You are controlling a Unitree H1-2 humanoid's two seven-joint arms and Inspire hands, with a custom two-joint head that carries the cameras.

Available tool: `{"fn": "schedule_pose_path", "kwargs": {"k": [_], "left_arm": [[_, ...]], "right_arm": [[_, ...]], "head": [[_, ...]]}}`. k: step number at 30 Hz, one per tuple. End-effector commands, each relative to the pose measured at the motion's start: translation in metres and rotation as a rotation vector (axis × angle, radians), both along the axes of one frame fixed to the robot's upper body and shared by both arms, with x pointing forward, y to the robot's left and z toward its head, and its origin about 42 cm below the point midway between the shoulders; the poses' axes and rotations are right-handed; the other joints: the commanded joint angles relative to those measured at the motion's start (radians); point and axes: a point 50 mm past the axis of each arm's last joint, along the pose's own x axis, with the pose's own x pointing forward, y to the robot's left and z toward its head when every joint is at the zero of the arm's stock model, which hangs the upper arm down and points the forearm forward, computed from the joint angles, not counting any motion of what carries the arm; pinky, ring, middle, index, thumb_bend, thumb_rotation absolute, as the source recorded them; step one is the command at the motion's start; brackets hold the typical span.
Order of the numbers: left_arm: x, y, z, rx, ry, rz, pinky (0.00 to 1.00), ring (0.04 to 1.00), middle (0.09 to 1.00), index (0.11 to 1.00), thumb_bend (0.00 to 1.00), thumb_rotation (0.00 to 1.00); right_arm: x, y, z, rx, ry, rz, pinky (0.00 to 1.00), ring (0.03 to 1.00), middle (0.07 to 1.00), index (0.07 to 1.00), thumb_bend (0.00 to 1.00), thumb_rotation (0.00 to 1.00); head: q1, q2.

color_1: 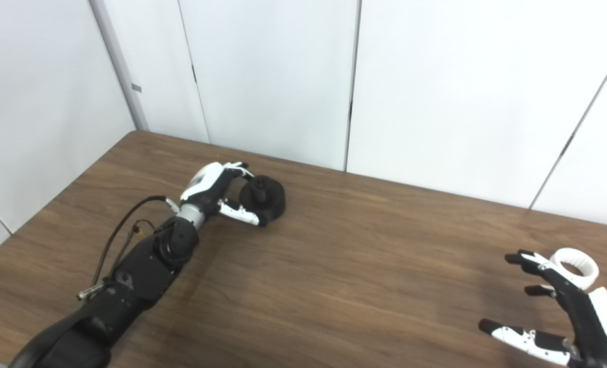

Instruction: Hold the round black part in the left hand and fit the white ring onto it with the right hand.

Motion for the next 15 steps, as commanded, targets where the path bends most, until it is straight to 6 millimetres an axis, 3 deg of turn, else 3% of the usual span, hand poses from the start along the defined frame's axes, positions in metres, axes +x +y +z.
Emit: {"fn": "schedule_pose_path", "kwargs": {"k": [1, 15], "left_arm": [[0.0, -0.004, 0.0, 0.037, 0.029, -0.043, 1.0, 0.998, 0.944, 0.486, 0.52, 0.07], [-0.015, -0.054, -0.006, 0.007, 0.062, -0.28, 1.0, 1.0, 0.961, 0.485, 0.52, 0.07]], "right_arm": [[0.005, 0.001, 0.022, -0.016, -0.08, 0.013, 0.7, 0.832, 0.859, 0.756, 0.67, 0.19], [0.007, 0.003, 0.024, -0.015, -0.088, 0.012, 0.68, 0.825, 0.858, 0.762, 0.67, 0.2]], "head": [[0.002, 0.001], [-0.008, 0.004]]}}
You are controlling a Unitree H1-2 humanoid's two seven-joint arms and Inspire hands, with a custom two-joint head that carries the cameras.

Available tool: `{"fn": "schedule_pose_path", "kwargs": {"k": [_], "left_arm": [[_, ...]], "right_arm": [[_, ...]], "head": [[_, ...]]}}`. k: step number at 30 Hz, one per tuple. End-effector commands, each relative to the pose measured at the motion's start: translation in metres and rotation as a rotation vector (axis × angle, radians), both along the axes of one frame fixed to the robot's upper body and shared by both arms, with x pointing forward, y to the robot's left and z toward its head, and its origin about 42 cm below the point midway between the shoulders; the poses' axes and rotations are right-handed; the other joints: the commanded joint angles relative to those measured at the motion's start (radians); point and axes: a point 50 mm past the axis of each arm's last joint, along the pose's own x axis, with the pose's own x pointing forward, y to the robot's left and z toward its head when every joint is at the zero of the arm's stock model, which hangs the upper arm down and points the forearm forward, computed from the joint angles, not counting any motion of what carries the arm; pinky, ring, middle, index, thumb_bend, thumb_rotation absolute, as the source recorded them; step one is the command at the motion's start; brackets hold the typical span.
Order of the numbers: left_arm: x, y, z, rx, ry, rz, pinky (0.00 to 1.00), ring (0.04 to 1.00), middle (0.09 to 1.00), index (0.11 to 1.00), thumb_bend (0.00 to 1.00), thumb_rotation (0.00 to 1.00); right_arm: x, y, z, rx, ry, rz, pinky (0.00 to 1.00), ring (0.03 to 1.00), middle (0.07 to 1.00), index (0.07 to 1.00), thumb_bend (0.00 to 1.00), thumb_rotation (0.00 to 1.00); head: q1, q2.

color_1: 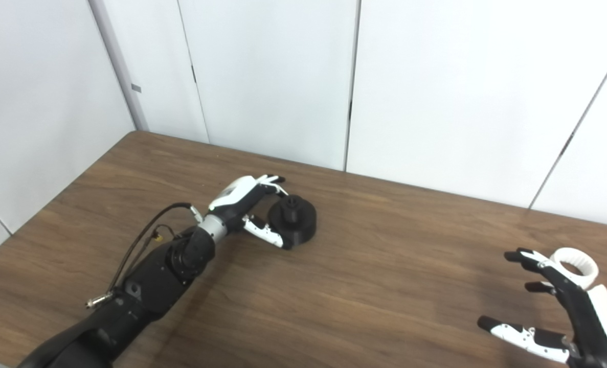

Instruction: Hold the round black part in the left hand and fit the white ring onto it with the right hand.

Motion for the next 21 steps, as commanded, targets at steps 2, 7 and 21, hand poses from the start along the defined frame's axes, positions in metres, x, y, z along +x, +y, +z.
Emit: {"fn": "schedule_pose_path", "kwargs": {"k": [2, 7, 21], "left_arm": [[-0.006, -0.015, -0.005, 0.006, 0.048, -0.093, 1.0, 1.0, 0.97, 0.485, 0.52, 0.07], [-0.013, -0.033, -0.007, -0.004, 0.074, -0.19, 1.0, 1.0, 0.985, 0.485, 0.52, 0.07], [-0.038, -0.089, -0.008, -0.037, 0.131, -0.41, 1.0, 1.0, 0.995, 0.484, 0.52, 0.07]], "right_arm": [[0.005, 0.003, 0.022, -0.019, -0.084, 0.01, 0.69, 0.828, 0.857, 0.763, 0.67, 0.21], [0.006, 0.004, 0.022, -0.017, -0.091, 0.014, 0.68, 0.823, 0.856, 0.763, 0.67, 0.21], [0.006, 0.01, 0.023, -0.005, -0.098, 0.018, 0.7, 0.832, 0.856, 0.762, 0.67, 0.21]], "head": [[-0.002, 0.001], [-0.007, 0.004], [-0.038, 0.012]]}}
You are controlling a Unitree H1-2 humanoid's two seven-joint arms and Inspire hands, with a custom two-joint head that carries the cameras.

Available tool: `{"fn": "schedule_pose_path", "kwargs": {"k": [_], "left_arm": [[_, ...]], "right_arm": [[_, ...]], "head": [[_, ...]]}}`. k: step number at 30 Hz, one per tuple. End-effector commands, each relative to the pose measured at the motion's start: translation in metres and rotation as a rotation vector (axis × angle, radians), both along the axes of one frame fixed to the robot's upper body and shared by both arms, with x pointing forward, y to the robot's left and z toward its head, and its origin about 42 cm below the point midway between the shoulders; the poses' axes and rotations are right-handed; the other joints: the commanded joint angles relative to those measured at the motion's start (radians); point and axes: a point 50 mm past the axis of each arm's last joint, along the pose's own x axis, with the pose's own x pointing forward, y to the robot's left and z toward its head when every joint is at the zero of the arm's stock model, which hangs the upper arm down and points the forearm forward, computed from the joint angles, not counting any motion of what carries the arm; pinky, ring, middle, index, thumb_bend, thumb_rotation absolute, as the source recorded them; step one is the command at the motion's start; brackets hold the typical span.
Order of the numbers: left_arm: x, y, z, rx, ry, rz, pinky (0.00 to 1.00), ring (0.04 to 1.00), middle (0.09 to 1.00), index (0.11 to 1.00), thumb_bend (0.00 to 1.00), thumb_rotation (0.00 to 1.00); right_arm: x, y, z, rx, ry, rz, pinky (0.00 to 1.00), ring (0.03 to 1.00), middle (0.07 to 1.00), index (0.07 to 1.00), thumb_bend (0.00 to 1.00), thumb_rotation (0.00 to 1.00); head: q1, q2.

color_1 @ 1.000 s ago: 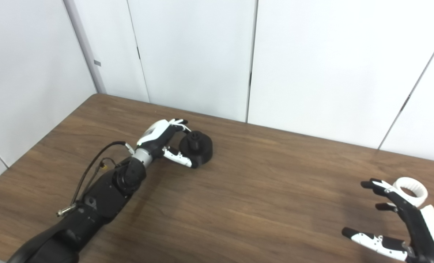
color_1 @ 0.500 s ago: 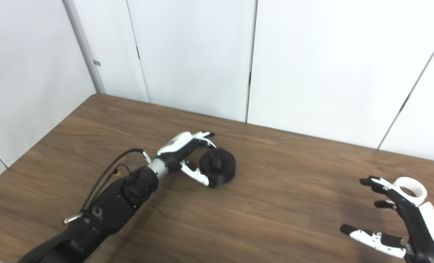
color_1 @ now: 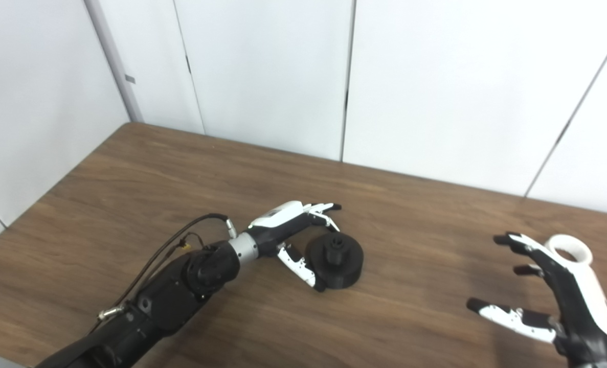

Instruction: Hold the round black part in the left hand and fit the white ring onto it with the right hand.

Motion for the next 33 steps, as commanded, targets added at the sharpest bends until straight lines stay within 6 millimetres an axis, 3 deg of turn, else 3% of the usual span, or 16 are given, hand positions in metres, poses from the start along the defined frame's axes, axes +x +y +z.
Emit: {"fn": "schedule_pose_path", "kwargs": {"k": [1, 18, 25, 33], "left_arm": [[-0.007, -0.013, -0.005, 0.011, 0.052, -0.067, 1.0, 1.0, 0.994, 0.484, 0.52, 0.07], [-0.031, -0.036, -0.012, 0.029, 0.076, -0.194, 1.0, 1.0, 0.992, 0.485, 0.52, 0.07], [-0.039, -0.036, -0.016, 0.02, 0.071, -0.237, 1.0, 1.0, 0.987, 0.484, 0.52, 0.07], [-0.043, -0.02, -0.014, 0.021, 0.086, -0.237, 1.0, 1.0, 0.99, 0.485, 0.52, 0.07]], "right_arm": [[0.006, 0.004, 0.021, -0.001, -0.087, 0.012, 0.7, 0.834, 0.855, 0.762, 0.67, 0.21], [0.008, 0.018, 0.022, -0.011, -0.11, 0.028, 0.69, 0.814, 0.848, 0.759, 0.67, 0.24], [0.008, 0.029, 0.024, -0.001, -0.114, 0.033, 0.65, 0.79, 0.851, 0.76, 0.65, 0.23], [0.011, 0.048, 0.029, 0.02, -0.132, 0.032, 0.66, 0.776, 0.85, 0.776, 0.65, 0.21]], "head": [[-0.004, 0.001], [-0.132, 0.02], [-0.255, 0.023], [-0.407, 0.002]]}}
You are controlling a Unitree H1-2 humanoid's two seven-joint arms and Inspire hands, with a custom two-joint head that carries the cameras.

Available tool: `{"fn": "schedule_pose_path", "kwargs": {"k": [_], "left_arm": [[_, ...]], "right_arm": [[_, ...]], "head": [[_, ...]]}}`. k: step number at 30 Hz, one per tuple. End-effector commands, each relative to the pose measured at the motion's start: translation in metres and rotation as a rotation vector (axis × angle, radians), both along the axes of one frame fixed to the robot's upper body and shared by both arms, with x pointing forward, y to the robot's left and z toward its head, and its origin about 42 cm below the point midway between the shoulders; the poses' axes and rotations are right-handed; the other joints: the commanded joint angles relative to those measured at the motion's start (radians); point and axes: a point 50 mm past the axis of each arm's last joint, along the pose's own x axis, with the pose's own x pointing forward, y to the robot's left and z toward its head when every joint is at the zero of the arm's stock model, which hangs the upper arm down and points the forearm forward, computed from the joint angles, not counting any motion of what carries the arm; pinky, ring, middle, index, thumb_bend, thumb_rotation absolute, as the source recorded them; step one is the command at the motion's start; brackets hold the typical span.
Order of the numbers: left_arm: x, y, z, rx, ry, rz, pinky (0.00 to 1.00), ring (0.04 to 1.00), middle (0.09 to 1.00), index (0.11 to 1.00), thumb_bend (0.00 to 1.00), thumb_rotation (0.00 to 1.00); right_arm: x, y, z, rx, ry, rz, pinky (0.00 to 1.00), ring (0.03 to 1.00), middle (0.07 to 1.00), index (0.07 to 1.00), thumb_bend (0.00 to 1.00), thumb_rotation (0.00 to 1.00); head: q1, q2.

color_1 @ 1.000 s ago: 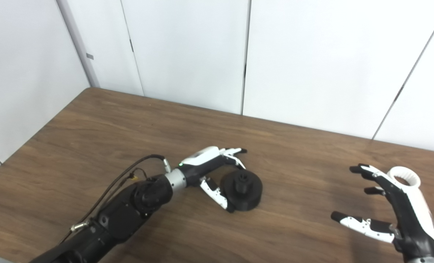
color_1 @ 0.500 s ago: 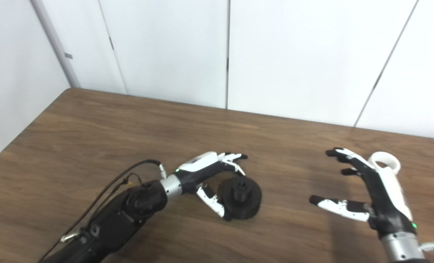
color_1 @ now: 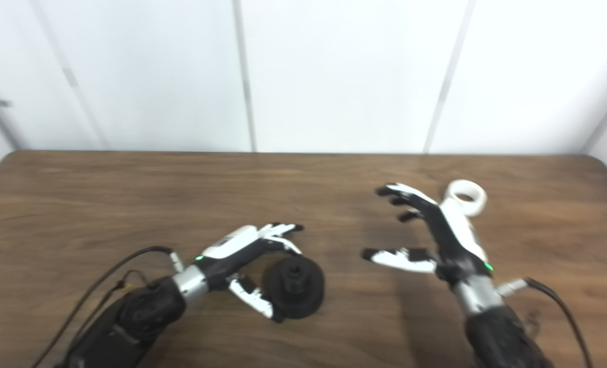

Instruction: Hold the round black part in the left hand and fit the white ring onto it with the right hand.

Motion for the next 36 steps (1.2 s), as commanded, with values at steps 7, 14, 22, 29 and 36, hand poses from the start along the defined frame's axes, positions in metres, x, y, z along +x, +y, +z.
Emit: {"fn": "schedule_pose_path", "kwargs": {"k": [7, 14, 22, 29, 36], "left_arm": [[-0.009, 0.021, -0.009, 0.032, 0.057, -0.036, 1.0, 1.0, 0.988, 0.485, 0.52, 0.07], [-0.012, 0.026, -0.015, 0.048, 0.077, -0.052, 0.94, 1.0, 0.991, 0.485, 0.52, 0.07], [-0.012, 0.036, -0.019, 0.037, 0.081, -0.044, 0.92, 1.0, 0.986, 0.485, 0.52, 0.07], [-0.015, 0.042, -0.02, 0.051, 0.093, -0.046, 0.93, 1.0, 0.986, 0.486, 0.52, 0.07], [-0.016, 0.045, -0.019, 0.048, 0.088, -0.055, 0.94, 1.0, 0.982, 0.487, 0.52, 0.07]], "right_arm": [[0.02, -0.003, 0.047, -0.031, -0.166, -0.057, 0.66, 0.786, 0.849, 0.783, 0.64, 0.24], [0.038, -0.035, 0.072, -0.195, -0.223, -0.148, 0.69, 0.804, 0.851, 0.78, 0.64, 0.26], [0.064, -0.084, 0.094, -0.493, -0.183, -0.267, 0.62, 0.79, 0.855, 0.771, 0.64, 0.26], [0.076, -0.114, 0.105, -0.671, 0.006, -0.334, 0.74, 0.93, 0.951, 0.836, 0.66, 0.5], [0.093, -0.139, 0.109, -0.718, 0.124, -0.383, 0.85, 0.974, 0.981, 0.845, 0.73, 0.61]], "head": [[-0.149, -0.035], [-0.255, -0.08], [-0.314, -0.117], [-0.33, -0.122], [-0.344, -0.121]]}}
